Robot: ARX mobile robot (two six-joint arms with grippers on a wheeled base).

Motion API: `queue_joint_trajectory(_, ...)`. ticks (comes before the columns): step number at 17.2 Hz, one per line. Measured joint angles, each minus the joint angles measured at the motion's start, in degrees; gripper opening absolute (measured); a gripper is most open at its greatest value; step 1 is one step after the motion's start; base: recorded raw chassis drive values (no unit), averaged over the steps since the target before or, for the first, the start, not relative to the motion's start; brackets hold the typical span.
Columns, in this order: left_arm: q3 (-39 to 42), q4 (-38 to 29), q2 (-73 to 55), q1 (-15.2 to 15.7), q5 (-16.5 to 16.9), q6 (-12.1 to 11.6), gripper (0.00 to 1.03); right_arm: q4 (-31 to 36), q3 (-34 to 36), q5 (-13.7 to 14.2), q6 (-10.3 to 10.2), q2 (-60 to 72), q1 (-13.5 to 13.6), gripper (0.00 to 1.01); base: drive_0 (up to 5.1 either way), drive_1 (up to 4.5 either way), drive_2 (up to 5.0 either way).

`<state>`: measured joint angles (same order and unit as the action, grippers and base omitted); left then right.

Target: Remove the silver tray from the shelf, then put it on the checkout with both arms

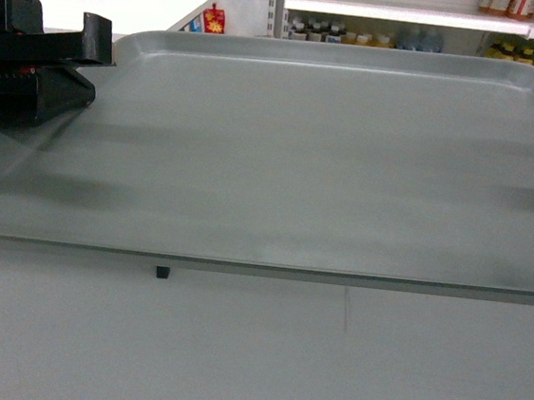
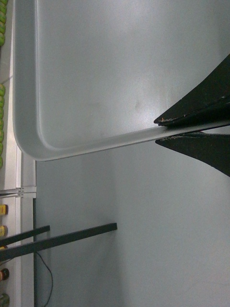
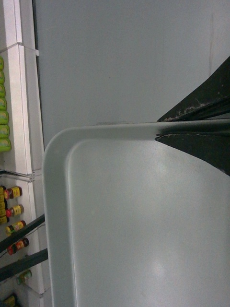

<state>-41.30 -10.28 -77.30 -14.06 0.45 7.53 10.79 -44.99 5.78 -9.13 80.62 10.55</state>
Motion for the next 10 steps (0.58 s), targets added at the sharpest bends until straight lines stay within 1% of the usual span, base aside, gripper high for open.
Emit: queue_joint_trajectory(10, 0.0, -0.1, 0.0, 0.0, 0.0, 0.0, 0.03, 0.0, 0.0, 0.0, 0.0, 0.0, 0.0, 0.03, -5.0, 2.5, 2.5)
